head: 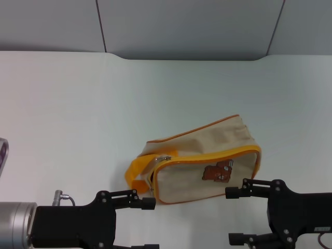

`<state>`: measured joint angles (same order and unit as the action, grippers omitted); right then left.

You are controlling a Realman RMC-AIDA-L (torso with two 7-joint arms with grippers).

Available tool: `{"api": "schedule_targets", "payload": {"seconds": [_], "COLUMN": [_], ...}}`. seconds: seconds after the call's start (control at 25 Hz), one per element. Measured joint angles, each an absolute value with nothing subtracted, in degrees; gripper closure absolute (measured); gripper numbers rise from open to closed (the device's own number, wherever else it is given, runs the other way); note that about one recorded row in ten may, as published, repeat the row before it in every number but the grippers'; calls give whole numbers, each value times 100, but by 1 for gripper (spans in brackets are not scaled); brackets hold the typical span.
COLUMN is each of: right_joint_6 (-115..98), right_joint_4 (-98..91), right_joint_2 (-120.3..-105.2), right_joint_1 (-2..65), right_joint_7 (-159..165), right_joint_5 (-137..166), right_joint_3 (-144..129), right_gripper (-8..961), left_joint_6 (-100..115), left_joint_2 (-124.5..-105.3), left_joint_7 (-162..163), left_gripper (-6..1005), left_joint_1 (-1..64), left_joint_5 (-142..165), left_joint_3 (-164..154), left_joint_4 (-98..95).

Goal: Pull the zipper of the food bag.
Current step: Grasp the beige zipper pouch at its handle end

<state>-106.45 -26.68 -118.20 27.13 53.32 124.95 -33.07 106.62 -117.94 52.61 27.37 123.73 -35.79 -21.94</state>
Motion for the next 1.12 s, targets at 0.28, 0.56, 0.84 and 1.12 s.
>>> {"api": "schedule_targets", "payload": {"seconds": [0.28, 0.56, 0.84, 1.12], "right_joint_6": [-10634, -10634, -10634, -10634], "right_joint_4": [-2670, -2672, -2672, -2672], "right_joint_2": [-11830, -11830, -11830, -11830], "right_joint_1": [2724, 2724, 2725, 2699], "right_joint_7": [5324, 5320, 5317, 5317], "right_joint_5": [12488, 12477, 12472, 12471], "right_joint_3": [-3306, -3304, -3304, -3272], "right_gripper": [130, 130, 131, 132], "left_joint_6": [10664, 10693, 10699, 10568], "left_joint_2": [-11799, -11793, -11801, -11820], "left_joint_7": [5257, 5255, 5255, 5157], "left_gripper": [184, 185, 184, 188], "left_joint_1": [2733, 2733, 2732, 2606], "left_joint_5": [12376, 12375, 12375, 12308], "left_joint_3": [-3589, -3594, -3595, -3076], "left_joint_4": [-2181, -2177, -2195, -2211]}}
